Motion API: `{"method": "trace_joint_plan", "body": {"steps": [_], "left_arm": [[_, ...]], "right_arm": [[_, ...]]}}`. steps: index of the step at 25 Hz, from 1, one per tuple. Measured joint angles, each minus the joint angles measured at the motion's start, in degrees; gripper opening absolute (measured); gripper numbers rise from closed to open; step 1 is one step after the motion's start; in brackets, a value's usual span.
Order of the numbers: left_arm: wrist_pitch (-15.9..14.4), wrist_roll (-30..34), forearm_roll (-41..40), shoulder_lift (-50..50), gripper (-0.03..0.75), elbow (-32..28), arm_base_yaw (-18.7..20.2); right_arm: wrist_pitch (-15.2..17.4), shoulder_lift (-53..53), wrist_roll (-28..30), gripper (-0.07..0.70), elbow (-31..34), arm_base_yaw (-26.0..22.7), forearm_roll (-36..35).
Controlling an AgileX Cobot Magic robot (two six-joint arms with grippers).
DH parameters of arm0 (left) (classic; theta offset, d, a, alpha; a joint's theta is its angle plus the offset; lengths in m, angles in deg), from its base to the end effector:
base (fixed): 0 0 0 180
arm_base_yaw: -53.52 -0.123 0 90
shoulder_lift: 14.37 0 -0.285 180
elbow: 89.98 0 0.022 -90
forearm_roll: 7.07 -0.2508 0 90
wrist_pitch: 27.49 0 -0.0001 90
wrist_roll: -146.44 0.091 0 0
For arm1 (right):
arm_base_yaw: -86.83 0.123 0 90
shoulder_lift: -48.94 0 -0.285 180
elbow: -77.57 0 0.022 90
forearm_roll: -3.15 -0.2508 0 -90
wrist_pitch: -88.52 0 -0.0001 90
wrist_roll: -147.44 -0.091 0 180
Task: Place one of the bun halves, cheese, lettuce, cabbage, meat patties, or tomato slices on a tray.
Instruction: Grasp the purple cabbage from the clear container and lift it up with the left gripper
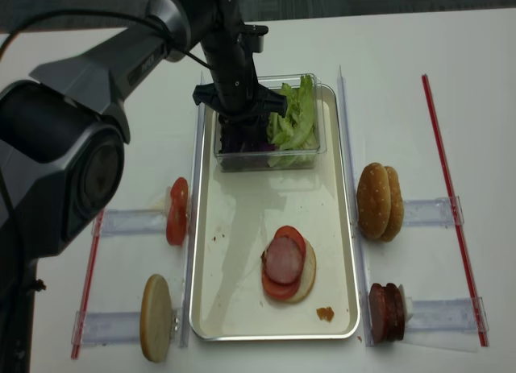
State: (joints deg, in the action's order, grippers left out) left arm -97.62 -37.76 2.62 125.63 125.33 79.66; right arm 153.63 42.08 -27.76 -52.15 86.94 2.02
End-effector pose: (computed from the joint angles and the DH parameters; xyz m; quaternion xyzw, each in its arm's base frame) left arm 0.4200 -0.2222 0.1744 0.1648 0.9820 -0.0896 0.0224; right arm -0.0073 0.0016 0.2630 -0.0382 0.8748 -0.0099 0.4829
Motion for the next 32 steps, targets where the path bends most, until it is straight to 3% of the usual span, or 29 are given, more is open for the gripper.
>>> {"method": "trace_joint_plan", "body": {"steps": [10,32], "left_arm": [[-0.45,-0.12,-0.66,0.36,0.177,5.88,0.00],[-0.45,-1.82,-0.16,-6.51,0.176,4.51,0.09]], "right_arm": [[0.00,0.00,0.00,0.692,0.00,0.00,0.00],[0.00,0.00,0.00,0.692,0.00,0.00,0.00]]}}
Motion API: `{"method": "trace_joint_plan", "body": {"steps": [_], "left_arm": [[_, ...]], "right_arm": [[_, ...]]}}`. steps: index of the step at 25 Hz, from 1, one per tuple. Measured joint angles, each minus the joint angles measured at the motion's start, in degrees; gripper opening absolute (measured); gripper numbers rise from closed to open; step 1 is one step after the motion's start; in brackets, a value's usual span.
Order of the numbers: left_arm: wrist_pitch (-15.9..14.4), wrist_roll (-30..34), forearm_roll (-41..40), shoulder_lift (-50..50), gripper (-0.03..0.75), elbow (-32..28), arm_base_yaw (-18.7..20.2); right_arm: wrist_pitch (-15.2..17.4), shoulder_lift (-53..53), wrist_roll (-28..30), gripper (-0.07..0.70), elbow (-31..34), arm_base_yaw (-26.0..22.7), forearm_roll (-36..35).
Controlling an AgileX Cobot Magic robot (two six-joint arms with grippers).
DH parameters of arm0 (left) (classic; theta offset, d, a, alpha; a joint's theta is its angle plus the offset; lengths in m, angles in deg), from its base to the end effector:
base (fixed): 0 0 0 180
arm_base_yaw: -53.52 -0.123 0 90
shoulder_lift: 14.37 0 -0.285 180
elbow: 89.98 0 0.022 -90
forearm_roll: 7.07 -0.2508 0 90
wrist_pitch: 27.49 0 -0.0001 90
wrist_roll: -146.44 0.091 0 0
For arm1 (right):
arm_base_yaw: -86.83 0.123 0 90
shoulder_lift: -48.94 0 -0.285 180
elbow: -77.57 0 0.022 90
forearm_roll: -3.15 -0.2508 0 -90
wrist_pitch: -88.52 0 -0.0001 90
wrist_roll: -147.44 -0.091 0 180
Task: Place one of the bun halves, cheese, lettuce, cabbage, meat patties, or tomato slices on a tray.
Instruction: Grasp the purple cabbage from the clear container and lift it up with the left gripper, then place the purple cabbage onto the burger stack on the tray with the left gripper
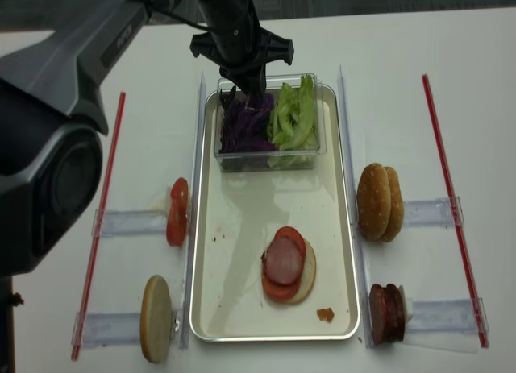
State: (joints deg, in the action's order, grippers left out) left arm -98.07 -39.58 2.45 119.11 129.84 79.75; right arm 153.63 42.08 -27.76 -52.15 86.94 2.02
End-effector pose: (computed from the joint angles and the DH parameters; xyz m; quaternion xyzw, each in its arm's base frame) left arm 0.4176 -0.2216 0.2493 0.1569 0.9747 -0.1161 0.1087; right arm -0.0073 0.0016 0.2630 -0.0382 0.8748 -0.0099 0.4829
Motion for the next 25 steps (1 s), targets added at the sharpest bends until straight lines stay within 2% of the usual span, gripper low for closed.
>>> {"method": "trace_joint_plan", "body": {"steps": [12,21,25], "left_arm": [[-0.12,0.00,0.51,-8.02,0.175,-10.79,1.13],[-0.12,-0.02,0.51,-10.96,0.174,-13.03,5.74],[-0.02,-0.12,0.51,-12.73,0.174,-16.19,7.86]], "right_arm": [[0.00,0.00,0.00,0.692,0.00,0.00,0.00],[0.00,0.00,0.00,0.692,0.00,0.00,0.00],[0.00,0.00,0.00,0.692,0.00,0.00,0.00]]}}
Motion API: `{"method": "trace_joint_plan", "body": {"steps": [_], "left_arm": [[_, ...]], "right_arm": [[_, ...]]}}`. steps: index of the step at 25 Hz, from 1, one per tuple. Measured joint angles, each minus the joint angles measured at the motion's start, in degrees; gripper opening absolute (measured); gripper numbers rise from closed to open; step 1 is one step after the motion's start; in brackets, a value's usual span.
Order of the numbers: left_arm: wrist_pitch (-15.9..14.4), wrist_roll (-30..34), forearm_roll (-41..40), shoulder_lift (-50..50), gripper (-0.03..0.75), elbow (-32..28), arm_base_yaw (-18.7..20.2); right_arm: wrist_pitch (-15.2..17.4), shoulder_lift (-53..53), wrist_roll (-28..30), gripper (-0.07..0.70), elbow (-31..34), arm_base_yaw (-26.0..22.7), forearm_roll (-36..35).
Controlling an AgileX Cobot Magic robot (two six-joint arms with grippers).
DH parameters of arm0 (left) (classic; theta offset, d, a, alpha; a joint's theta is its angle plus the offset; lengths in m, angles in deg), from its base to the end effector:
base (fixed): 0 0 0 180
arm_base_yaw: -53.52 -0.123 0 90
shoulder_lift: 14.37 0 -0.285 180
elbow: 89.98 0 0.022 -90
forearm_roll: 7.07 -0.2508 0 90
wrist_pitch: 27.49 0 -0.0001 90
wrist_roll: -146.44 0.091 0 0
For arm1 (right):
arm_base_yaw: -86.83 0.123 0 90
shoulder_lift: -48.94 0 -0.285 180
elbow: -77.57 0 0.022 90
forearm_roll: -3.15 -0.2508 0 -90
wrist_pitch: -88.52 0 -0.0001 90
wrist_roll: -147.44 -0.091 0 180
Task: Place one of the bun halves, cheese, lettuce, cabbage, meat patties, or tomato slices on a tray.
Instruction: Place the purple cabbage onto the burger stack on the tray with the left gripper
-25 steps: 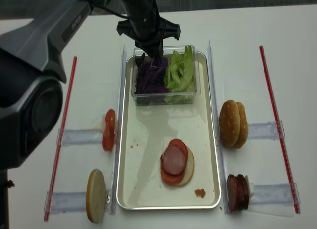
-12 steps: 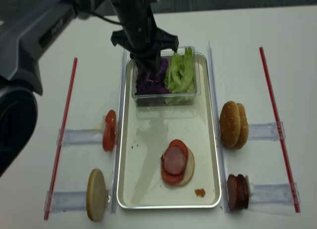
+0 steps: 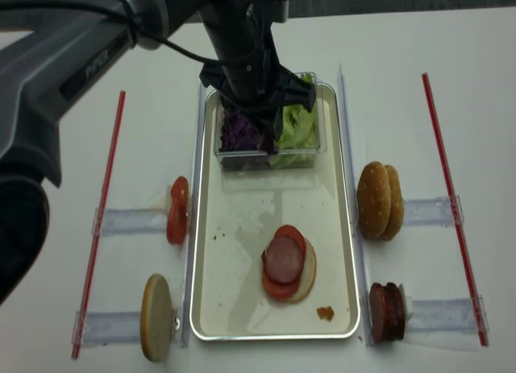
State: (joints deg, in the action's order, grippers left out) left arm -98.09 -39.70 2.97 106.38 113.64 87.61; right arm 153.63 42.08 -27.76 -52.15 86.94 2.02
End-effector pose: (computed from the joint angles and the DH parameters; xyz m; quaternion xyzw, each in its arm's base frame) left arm 0.3367 -0.2460 0.2710 0.2197 0.9660 -0.1166 0.0707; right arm -0.0073 0.0016 0.2630 -0.0382 0.8748 -0.0099 0.4829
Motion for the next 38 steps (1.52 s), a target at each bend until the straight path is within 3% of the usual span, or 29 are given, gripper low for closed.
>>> {"method": "trace_joint_plan", "body": {"steps": [16,20,38], "left_arm": [[0.48,0.00,-0.22,-4.57,0.173,-15.73,9.74],[0.69,0.00,-0.63,-4.57,0.173,-16.65,11.49],[0.90,-0.11,-0.47,-0.88,0.173,-16.75,12.07]], "right_arm": [[0.00,0.00,0.23,0.692,0.00,0.00,0.00],[0.00,0.00,0.23,0.692,0.00,0.00,0.00],[0.00,0.00,0.23,0.692,0.00,0.00,0.00]]}}
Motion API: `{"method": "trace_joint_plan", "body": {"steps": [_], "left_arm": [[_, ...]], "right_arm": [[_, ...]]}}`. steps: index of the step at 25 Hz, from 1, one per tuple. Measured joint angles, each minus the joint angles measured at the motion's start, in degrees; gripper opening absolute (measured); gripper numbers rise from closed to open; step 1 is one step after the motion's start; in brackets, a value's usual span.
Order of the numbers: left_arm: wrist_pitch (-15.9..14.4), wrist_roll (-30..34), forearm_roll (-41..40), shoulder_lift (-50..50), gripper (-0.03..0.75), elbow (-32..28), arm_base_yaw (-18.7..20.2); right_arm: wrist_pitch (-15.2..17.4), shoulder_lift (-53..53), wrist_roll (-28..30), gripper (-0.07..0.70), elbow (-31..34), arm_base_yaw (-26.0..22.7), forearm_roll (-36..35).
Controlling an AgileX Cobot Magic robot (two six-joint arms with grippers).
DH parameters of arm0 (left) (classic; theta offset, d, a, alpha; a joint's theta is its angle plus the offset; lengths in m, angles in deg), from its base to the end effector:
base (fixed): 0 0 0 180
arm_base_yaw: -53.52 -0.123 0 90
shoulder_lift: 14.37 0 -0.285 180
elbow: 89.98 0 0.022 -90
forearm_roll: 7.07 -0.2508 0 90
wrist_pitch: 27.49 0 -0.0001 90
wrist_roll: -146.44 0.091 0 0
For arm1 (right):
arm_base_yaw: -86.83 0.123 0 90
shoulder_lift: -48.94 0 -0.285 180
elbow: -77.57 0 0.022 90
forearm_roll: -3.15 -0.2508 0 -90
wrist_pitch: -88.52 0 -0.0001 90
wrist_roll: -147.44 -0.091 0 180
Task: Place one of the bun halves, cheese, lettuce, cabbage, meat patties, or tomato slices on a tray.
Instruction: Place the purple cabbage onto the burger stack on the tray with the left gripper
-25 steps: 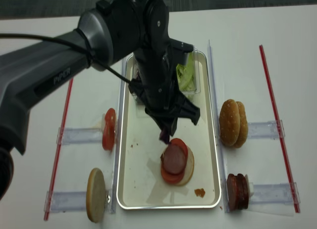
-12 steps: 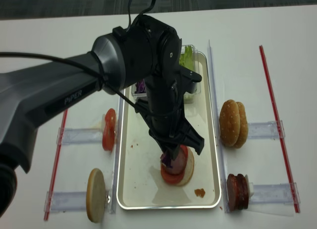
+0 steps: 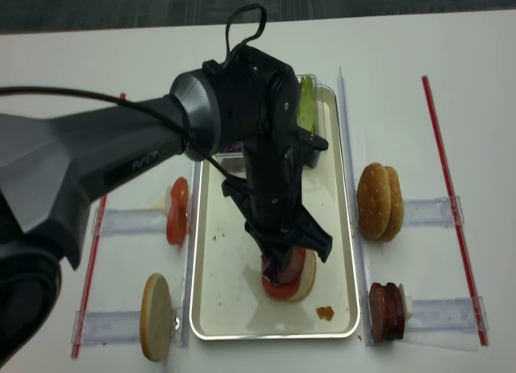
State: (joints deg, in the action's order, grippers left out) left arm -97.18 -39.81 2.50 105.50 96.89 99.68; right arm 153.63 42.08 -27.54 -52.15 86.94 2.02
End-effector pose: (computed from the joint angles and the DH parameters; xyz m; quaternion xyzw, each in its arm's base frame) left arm 0.2512 -0.2821 0.2026 -0.3111 -0.9469 0.0592 0.0552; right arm -0.0073 0.0016 0.2630 -0.0399 0.8747 -0.0109 0.4829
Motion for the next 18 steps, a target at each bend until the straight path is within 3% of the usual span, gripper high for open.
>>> {"method": "trace_joint_plan", "body": {"steps": [18], "left_arm": [[0.17,0.00,0.63,0.51,0.172,0.00,1.01]], "right_arm": [[0.00,0.00,0.00,0.692,0.00,0.00,0.00]]}}
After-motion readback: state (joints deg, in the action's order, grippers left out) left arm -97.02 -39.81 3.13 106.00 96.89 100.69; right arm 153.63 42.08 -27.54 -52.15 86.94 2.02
